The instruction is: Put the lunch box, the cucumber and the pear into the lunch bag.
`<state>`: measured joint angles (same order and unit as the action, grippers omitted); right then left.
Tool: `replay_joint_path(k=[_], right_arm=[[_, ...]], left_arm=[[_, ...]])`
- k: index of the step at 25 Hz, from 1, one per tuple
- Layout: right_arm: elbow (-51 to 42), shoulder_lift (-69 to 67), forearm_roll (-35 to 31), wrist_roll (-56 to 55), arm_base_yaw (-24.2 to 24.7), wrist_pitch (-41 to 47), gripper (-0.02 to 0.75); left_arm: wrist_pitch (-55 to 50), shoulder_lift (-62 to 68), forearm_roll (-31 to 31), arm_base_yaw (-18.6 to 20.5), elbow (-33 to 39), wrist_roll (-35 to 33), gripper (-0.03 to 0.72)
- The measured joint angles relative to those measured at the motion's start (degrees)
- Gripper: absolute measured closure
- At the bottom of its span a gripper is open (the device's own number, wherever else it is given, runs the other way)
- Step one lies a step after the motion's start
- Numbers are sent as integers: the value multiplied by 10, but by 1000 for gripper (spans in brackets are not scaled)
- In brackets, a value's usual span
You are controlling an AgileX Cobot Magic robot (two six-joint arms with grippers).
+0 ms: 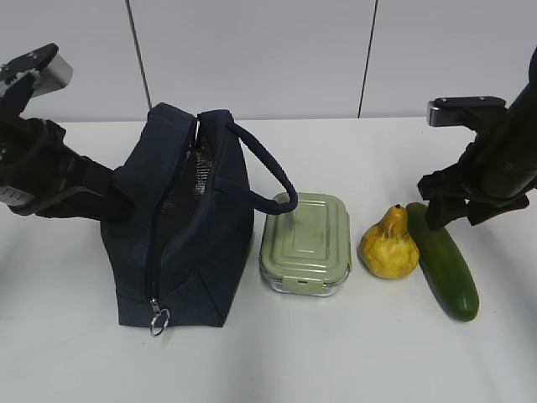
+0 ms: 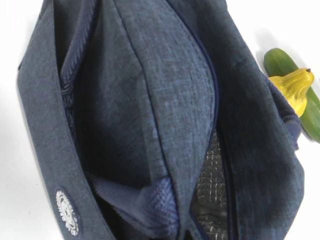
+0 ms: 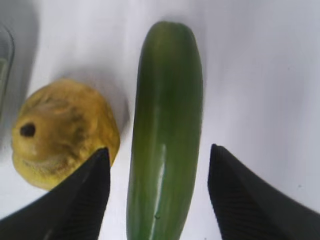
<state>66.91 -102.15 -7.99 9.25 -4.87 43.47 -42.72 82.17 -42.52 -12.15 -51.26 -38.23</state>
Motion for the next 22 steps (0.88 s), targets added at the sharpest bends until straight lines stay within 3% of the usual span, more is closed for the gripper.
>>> replay_joint_path(k=[16, 22], right_arm=[[172, -142, 3, -22, 0, 56, 249], [197, -188, 8, -22, 0, 80, 249]], left_arm=[[1, 0, 0, 0, 0, 0, 704], [1, 0, 0, 0, 0, 0, 704]])
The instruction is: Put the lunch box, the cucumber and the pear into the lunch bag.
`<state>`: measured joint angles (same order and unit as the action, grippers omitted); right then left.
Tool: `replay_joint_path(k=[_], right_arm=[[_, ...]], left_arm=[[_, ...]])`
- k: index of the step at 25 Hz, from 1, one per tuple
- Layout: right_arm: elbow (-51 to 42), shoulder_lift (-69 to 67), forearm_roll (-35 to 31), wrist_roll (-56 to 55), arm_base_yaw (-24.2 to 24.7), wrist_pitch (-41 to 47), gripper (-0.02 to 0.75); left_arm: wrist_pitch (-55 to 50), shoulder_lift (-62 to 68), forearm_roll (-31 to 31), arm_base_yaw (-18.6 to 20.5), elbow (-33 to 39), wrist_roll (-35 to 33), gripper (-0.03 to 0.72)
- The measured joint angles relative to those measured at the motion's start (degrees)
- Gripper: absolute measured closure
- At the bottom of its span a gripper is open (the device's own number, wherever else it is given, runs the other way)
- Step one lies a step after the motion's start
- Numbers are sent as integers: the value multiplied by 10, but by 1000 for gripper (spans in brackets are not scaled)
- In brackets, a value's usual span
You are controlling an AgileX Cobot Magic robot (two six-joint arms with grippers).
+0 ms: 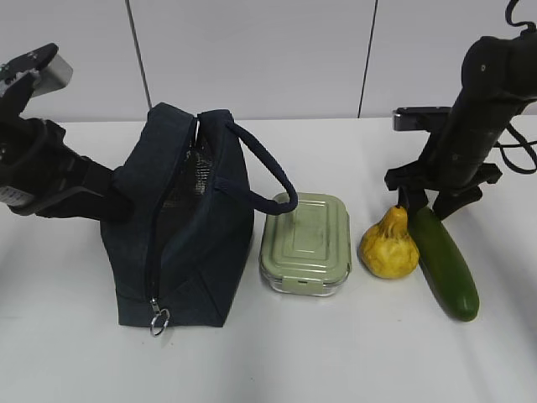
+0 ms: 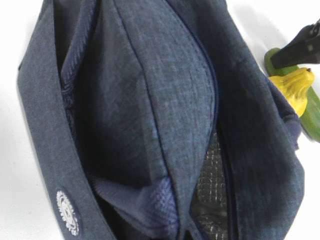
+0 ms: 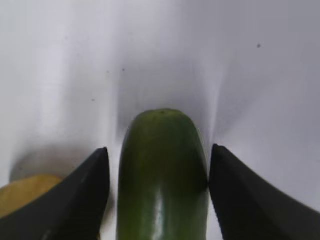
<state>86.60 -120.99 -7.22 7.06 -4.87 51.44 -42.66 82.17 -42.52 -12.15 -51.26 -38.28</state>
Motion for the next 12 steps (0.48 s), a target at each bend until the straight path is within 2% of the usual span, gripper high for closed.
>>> replay_joint_path(k=[3, 7, 12], right_arm=[[1, -14, 12, 0, 0, 9, 258], [6, -15, 34, -6, 0, 21, 331], [57, -10, 63, -35, 0, 60, 337]], left_arm=[[0, 0, 0, 0, 0, 0, 704], [0, 0, 0, 0, 0, 0, 704], [0, 0, 0, 0, 0, 0, 704]])
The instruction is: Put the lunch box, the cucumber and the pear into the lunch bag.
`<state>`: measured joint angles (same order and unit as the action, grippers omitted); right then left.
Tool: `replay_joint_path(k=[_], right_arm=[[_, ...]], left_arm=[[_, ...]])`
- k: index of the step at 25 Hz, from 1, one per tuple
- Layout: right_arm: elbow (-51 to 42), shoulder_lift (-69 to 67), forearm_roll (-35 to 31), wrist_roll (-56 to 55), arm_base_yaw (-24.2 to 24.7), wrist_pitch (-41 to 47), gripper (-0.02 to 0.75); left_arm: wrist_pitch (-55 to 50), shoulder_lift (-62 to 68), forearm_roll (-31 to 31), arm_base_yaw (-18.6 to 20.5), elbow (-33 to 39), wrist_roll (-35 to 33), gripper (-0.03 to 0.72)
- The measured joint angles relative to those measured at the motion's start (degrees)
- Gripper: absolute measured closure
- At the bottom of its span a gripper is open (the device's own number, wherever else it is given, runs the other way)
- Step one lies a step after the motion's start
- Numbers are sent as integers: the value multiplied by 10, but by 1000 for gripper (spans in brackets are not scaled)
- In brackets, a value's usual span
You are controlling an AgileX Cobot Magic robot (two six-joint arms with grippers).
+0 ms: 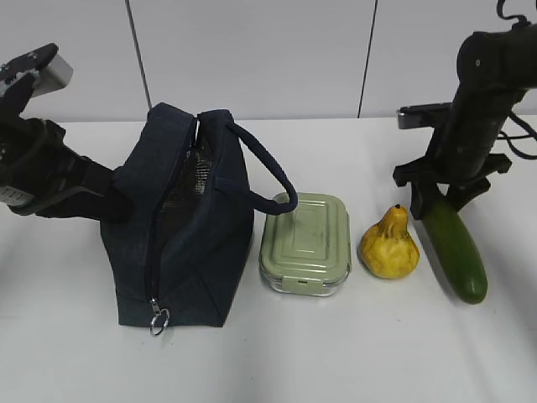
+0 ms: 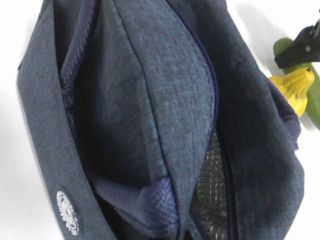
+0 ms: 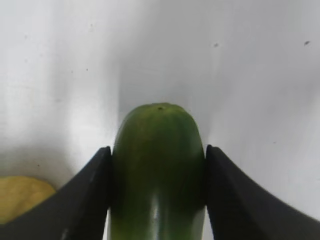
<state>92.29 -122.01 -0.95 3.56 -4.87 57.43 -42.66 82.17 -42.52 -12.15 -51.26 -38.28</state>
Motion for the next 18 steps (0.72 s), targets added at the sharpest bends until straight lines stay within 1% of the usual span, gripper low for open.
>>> replay_joint_path(k=[4, 5, 7, 10, 13, 16, 18], right_arm=[[67, 41, -4, -4, 0, 24, 337], [83, 57, -20, -4, 0, 25, 337], [120, 86, -76, 14, 3, 30, 337], [160, 118, -225, 80, 1, 33, 337], [175, 126, -400, 164, -18, 33, 337], [177, 120, -505, 243, -65, 12, 337], [177, 112, -542, 283, -103, -18, 337]], left_arm=[[0, 0, 0, 0, 0, 0, 704], [0, 0, 0, 0, 0, 0, 704], [0, 0, 0, 0, 0, 0, 704], [1, 0, 0, 0, 0, 0, 704], [1, 0, 0, 0, 0, 0, 704], [1, 0, 0, 0, 0, 0, 704], [1, 0, 0, 0, 0, 0, 704]])
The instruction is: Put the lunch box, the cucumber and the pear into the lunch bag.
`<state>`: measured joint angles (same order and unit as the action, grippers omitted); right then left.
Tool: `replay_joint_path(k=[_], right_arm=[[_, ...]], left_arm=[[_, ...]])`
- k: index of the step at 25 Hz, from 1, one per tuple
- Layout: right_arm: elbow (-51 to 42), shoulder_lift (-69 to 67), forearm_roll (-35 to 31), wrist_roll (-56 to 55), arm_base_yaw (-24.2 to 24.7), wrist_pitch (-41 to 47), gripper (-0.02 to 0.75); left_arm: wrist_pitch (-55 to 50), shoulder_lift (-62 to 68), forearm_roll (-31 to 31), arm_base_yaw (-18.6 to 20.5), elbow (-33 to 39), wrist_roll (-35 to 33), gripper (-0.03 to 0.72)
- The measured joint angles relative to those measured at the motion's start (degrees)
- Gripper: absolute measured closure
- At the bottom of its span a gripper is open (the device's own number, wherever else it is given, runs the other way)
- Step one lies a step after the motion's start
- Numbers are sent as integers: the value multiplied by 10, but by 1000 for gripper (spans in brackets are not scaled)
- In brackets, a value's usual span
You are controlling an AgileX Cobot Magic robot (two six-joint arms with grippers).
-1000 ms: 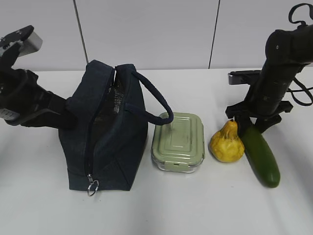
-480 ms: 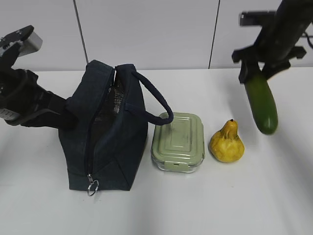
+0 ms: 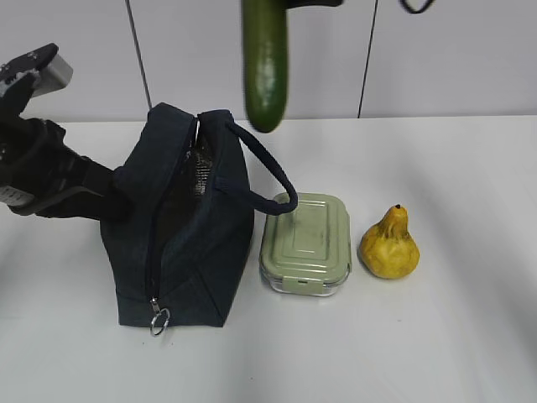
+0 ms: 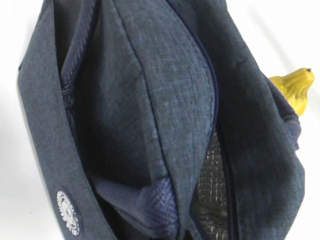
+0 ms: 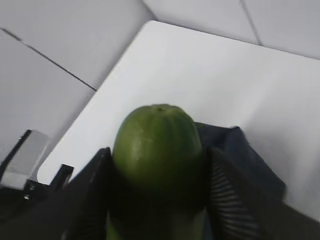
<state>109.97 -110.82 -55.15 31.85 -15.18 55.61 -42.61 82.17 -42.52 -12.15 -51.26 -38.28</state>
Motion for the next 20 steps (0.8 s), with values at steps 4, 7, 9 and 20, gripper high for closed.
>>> replay_joint_path(k=[4, 7, 9, 20], right_arm=[[0, -28, -27, 75, -71, -72, 337], [0, -51, -34, 116, -104, -113, 339], [0, -69, -34, 134, -113, -126, 339], [0, -112, 28, 144, -113, -133, 272]], left_arm=[[2, 0, 1, 0, -1, -1, 704], [2, 0, 1, 0, -1, -1, 704], [2, 0, 1, 0, -1, -1, 704], [3, 0, 1, 0, -1, -1, 704]])
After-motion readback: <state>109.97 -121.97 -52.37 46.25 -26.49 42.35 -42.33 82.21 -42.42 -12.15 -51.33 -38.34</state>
